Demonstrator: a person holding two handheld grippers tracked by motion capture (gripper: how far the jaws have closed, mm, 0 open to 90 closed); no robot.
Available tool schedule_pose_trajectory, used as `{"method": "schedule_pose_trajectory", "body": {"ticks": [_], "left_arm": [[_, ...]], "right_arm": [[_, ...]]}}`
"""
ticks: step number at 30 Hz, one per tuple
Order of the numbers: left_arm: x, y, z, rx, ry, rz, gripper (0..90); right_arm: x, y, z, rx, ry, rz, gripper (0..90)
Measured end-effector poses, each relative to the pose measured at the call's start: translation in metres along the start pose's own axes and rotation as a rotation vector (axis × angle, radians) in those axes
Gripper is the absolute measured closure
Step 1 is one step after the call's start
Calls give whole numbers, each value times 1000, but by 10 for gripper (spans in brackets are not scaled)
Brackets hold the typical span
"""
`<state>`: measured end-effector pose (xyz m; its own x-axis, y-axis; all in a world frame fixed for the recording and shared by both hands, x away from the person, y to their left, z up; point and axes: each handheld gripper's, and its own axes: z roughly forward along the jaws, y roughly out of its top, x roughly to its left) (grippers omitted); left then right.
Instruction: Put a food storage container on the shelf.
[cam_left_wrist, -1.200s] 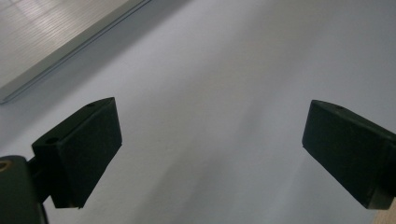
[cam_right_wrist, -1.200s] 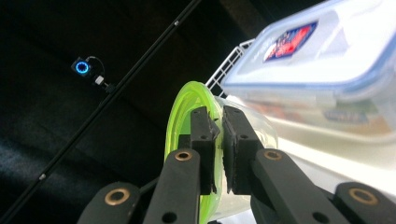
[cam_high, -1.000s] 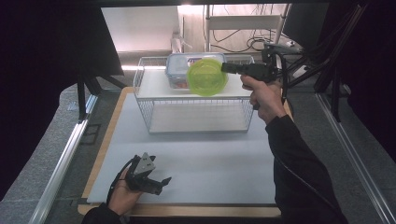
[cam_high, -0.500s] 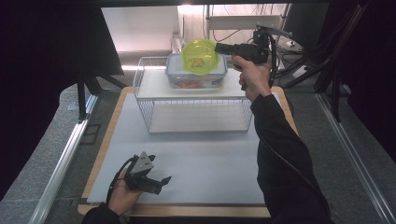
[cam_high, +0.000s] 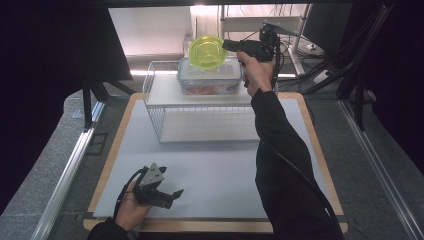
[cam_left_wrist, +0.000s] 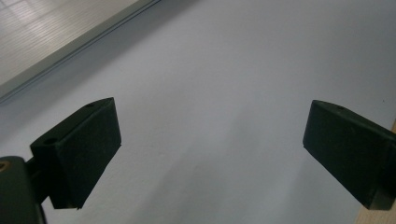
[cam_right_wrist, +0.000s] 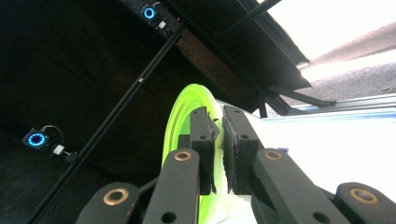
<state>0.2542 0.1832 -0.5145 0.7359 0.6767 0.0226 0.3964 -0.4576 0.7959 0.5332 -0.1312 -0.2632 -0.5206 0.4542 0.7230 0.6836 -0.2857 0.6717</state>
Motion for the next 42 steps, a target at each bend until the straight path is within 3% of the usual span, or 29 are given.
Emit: {"method": "schedule_pose_trajectory", "body": {"ticks": [5, 9, 13, 18, 22, 28, 31, 42], "left_arm": [[-1, 0, 1, 4, 1, 5, 41], [-1, 0, 1, 10, 0, 9, 42], [-1, 0, 2, 14, -1, 10, 43], [-1, 0, 2, 17, -1, 14, 43], [-1, 0, 2, 16, 0, 13, 43], [-2, 0, 2, 14, 1, 14, 43], [-2, 0, 2, 16, 3, 17, 42], [-3, 0, 2, 16, 4, 20, 41]], "right_arm": [[1, 0, 3, -8, -76, -35, 772], [-3, 0, 5, -11, -88, -14, 745], [-8, 0, 4, -19, -112, -24, 734], [-12, 1, 4, -27, -107, -19, 709], [-12, 2, 2, -29, -108, -38, 642], [-6, 1, -7, 1, -105, -138, 488], [-4, -3, -14, 21, -62, -155, 423], [2, -28, -35, 100, -56, -310, 276]]}}
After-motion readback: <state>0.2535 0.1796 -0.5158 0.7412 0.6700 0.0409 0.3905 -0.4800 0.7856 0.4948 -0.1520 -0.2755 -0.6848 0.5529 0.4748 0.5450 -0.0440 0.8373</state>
